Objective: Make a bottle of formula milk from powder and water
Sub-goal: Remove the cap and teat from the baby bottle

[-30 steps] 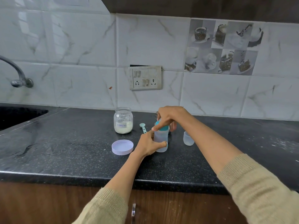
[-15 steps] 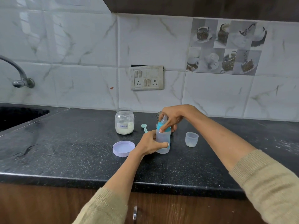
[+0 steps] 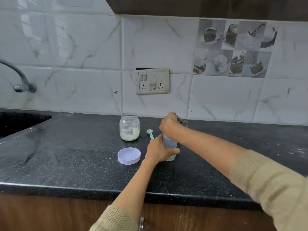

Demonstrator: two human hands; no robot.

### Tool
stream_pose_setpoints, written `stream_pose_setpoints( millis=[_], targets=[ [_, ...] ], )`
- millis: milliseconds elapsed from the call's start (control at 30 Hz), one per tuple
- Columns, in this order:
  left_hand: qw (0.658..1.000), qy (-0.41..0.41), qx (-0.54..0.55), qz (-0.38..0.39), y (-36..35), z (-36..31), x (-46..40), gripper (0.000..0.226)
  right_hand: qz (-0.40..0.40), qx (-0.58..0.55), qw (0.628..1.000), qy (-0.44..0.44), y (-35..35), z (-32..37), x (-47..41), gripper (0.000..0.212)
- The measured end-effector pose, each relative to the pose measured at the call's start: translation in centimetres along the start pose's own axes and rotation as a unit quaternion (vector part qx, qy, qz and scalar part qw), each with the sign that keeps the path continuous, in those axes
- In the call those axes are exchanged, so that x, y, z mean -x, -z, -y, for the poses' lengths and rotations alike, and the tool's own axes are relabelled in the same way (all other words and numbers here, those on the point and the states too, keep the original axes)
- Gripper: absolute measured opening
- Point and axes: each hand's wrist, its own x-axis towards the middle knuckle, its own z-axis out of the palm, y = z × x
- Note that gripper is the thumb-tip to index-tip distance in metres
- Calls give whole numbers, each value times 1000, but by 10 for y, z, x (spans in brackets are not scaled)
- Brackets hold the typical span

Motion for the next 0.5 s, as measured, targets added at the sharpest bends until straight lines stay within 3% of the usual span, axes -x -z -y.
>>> stream_pose_setpoints(
  millis=[200, 267, 367, 500],
  targets=[
    [999, -29, 14, 5, 8, 6, -6, 35, -167, 190, 966, 51, -8, -10, 19, 19],
    [999, -35, 19, 12, 9, 8, -8, 31, -178, 212, 960, 50, -11, -12, 24, 30],
    [999, -41, 28, 22, 10, 11, -13, 31, -206, 228, 949, 67, -19, -16, 27, 26],
    [997, -50, 33, 45, 9, 15, -17, 32, -345, 226, 909, 63, -48, -14, 9, 26]
  ],
)
